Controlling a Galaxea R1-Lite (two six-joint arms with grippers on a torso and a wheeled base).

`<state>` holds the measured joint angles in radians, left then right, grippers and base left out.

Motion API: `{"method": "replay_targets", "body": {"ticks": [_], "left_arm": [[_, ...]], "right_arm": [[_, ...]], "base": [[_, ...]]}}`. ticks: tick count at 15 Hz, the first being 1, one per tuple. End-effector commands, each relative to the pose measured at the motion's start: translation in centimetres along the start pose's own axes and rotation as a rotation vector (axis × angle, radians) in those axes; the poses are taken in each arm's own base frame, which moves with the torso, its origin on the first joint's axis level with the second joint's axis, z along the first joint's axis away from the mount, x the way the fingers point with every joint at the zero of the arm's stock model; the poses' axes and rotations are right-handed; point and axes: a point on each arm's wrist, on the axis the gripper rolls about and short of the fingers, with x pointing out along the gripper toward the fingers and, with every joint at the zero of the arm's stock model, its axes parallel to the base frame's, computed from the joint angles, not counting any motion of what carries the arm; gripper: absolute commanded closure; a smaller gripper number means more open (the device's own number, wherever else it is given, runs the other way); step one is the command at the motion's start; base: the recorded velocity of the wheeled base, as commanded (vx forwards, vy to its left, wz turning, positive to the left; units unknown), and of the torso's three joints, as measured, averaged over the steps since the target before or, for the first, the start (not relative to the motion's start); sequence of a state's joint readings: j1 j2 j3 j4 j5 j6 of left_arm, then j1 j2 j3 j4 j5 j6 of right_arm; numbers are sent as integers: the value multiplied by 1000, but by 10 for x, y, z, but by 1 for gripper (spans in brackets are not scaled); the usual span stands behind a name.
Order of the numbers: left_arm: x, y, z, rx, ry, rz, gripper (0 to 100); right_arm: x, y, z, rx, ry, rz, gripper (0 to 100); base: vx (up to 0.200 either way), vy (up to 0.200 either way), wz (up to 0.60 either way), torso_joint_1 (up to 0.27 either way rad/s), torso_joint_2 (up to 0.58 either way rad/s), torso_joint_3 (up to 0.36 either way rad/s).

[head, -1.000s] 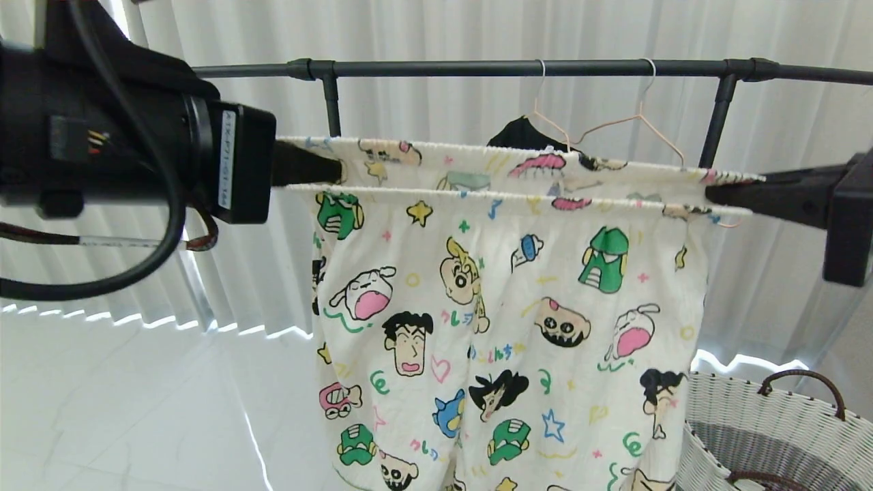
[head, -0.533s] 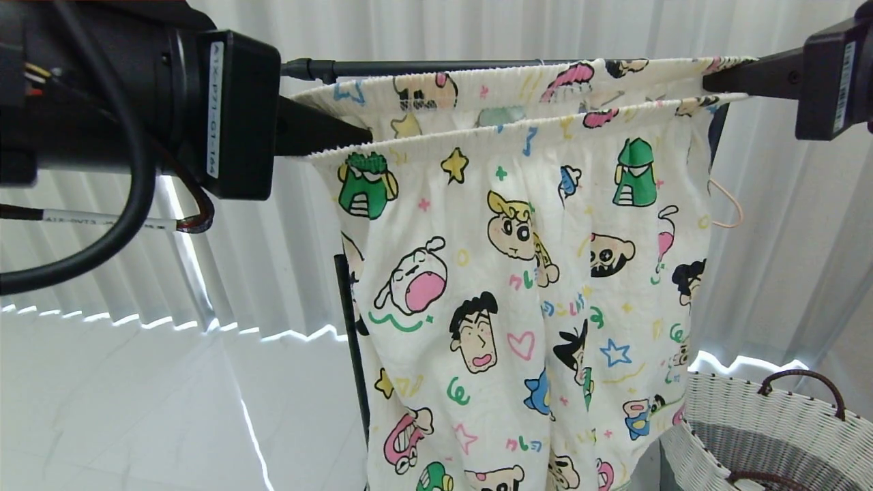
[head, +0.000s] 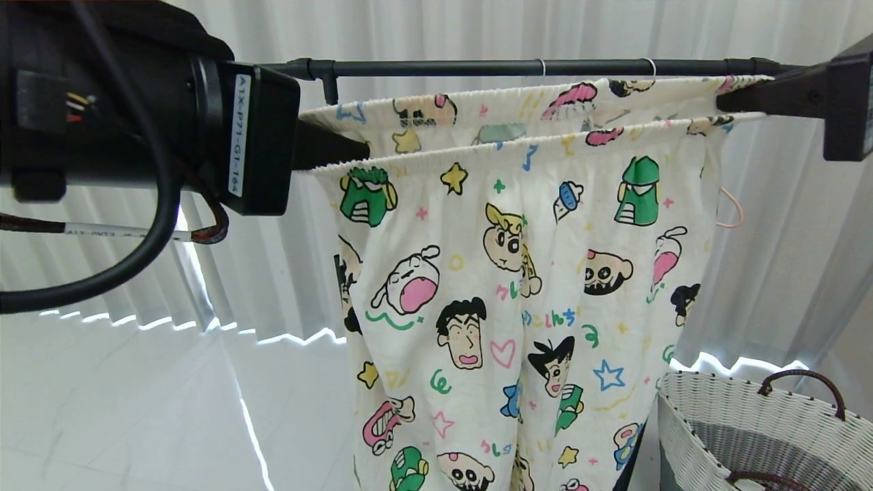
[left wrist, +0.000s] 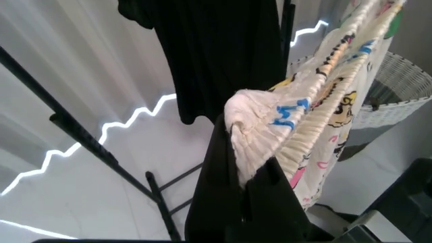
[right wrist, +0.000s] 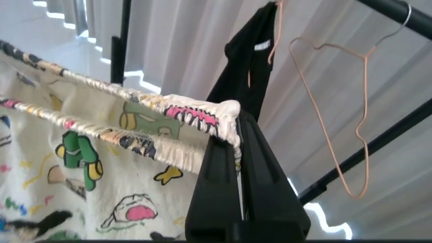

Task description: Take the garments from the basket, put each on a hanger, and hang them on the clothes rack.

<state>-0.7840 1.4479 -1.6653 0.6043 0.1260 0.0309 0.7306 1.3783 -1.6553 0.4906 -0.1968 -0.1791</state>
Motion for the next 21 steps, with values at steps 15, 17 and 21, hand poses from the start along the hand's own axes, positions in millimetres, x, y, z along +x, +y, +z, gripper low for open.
{"method": "replay_targets", "body": {"ticks": [15,17,21], "left_arm": [[54,-7,29,54,-52,34,100],[48,-3,28,49,-55,45,100],[17,-3,10,55,-39,26,100]], "right_arm": [[-70,34,-23,-126,133,475,100],[-73,32,-24,-123,130,470,100],[-51,21,-24,-83,134,259,100]], "base": [[0,0,0,0,0,0],[0,0,0,0,0,0],[0,0,0,0,0,0]]}}
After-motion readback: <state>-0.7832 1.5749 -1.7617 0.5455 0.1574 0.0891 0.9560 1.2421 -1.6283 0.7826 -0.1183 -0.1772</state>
